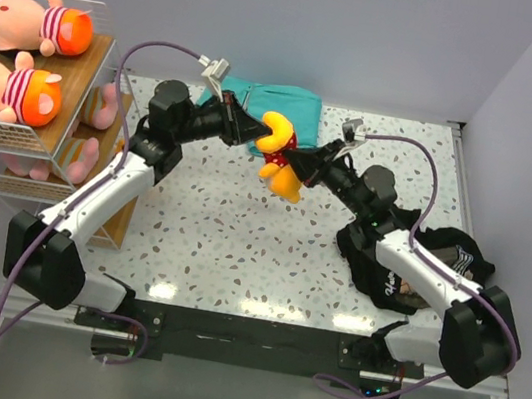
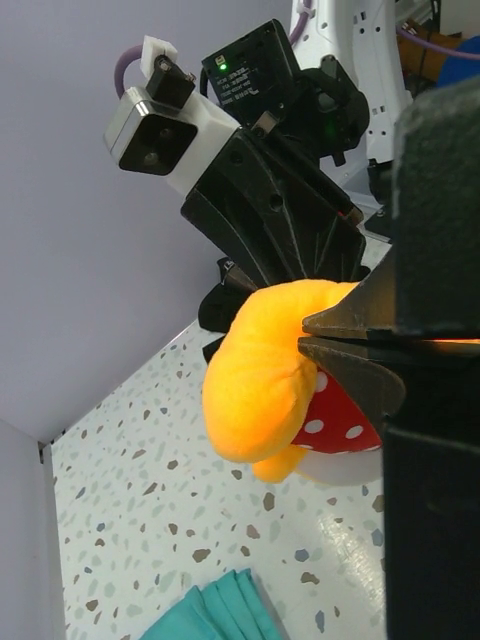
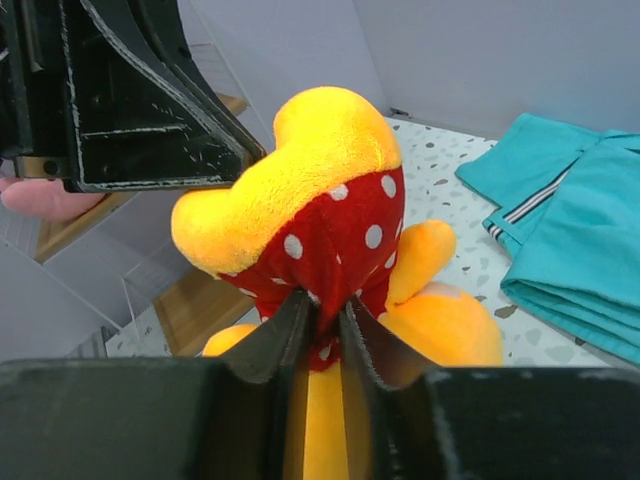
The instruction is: Place and organize the stuffed toys onto the shelf
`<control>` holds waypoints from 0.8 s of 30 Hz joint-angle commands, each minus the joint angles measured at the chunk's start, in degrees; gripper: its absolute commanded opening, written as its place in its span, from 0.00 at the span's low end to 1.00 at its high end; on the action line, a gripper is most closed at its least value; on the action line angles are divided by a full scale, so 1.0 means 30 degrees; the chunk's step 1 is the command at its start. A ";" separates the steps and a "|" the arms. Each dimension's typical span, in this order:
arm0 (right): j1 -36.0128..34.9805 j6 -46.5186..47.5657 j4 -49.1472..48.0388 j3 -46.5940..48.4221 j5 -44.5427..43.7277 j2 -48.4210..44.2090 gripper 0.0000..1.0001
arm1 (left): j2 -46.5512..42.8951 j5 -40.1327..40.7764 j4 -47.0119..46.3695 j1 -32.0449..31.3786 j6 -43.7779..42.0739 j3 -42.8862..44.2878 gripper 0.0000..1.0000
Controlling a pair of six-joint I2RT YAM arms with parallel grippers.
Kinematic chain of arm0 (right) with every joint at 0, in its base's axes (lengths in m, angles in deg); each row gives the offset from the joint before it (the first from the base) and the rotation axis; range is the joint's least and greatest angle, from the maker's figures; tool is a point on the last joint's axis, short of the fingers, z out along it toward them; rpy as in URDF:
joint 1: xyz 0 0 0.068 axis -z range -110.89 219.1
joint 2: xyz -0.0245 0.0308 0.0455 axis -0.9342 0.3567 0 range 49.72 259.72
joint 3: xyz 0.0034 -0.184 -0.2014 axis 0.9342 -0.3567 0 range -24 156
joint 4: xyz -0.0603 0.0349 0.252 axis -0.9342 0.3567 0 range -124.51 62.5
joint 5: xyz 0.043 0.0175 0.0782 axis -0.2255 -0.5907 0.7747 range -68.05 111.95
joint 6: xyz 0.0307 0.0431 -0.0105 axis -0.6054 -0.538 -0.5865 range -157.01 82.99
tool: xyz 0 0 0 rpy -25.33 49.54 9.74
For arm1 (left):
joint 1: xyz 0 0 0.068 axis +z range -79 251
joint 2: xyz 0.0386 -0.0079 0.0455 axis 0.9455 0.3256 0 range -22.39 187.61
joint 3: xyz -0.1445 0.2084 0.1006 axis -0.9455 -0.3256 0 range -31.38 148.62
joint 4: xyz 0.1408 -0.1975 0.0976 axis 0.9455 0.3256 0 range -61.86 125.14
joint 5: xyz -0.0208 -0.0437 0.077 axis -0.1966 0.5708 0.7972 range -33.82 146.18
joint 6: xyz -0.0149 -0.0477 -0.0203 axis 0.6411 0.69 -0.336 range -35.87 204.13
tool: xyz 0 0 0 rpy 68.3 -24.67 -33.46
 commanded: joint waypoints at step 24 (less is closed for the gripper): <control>-0.0096 -0.0007 0.5324 0.1901 -0.4350 -0.0714 0.99 | -0.0334 1.9675 1.7004 -0.2286 -1.2579 0.3462 0.00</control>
